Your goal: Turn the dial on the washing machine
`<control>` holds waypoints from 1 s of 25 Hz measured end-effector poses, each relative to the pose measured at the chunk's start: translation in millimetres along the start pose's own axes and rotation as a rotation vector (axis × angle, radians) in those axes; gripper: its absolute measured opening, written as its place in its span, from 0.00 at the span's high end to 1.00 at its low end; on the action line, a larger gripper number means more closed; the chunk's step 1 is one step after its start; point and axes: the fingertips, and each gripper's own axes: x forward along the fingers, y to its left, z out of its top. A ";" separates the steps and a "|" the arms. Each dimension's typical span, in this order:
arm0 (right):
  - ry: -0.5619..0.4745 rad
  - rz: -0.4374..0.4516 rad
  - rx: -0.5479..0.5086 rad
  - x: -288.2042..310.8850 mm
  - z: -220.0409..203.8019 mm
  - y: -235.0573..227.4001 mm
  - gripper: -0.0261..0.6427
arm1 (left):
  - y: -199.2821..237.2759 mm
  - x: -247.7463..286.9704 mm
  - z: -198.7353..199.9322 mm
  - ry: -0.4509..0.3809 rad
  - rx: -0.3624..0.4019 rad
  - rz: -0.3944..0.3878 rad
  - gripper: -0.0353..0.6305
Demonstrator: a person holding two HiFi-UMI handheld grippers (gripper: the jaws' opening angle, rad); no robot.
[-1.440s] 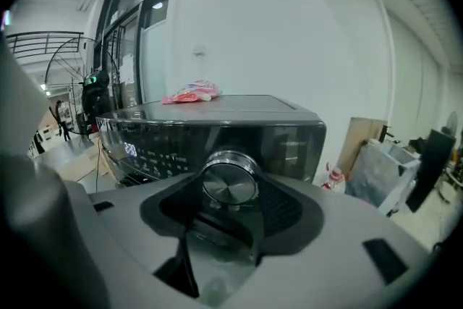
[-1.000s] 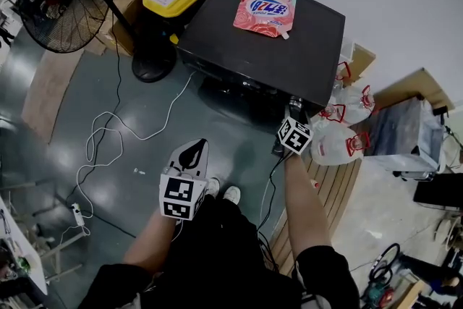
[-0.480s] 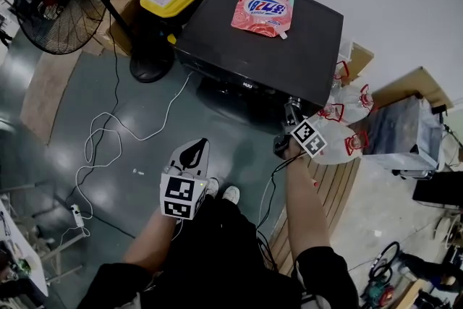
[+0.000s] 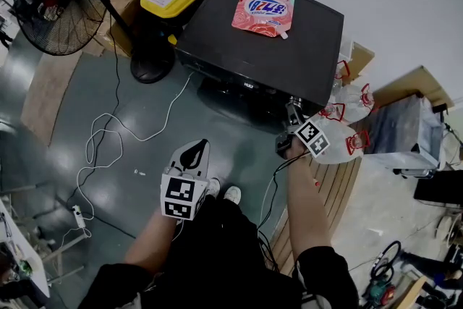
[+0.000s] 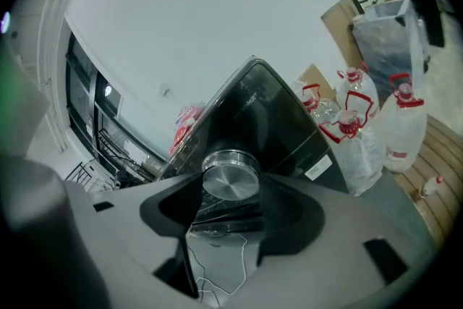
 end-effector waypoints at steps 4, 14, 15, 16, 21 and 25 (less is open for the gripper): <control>-0.002 0.093 0.235 0.6 -5.9 -1.7 0.59 | -1.2 0.9 -1.6 0.002 0.002 -0.004 0.94; -0.031 0.217 0.453 1.4 -8.0 4.5 0.71 | 1.3 2.4 0.3 0.000 0.003 -0.003 0.94; -0.028 0.215 0.441 1.3 -7.9 4.5 0.71 | 0.8 2.8 0.4 -0.002 0.004 -0.004 0.94; -0.024 0.213 0.432 1.3 -7.8 4.6 0.71 | 0.6 2.9 0.8 -0.004 0.005 -0.005 0.94; -0.044 0.233 0.522 2.4 -7.9 2.1 0.70 | 0.7 4.3 -0.9 0.002 0.005 -0.005 0.94; -0.112 0.309 0.700 3.5 -4.0 2.6 0.69 | 3.6 6.0 -2.4 0.013 0.009 -0.005 0.94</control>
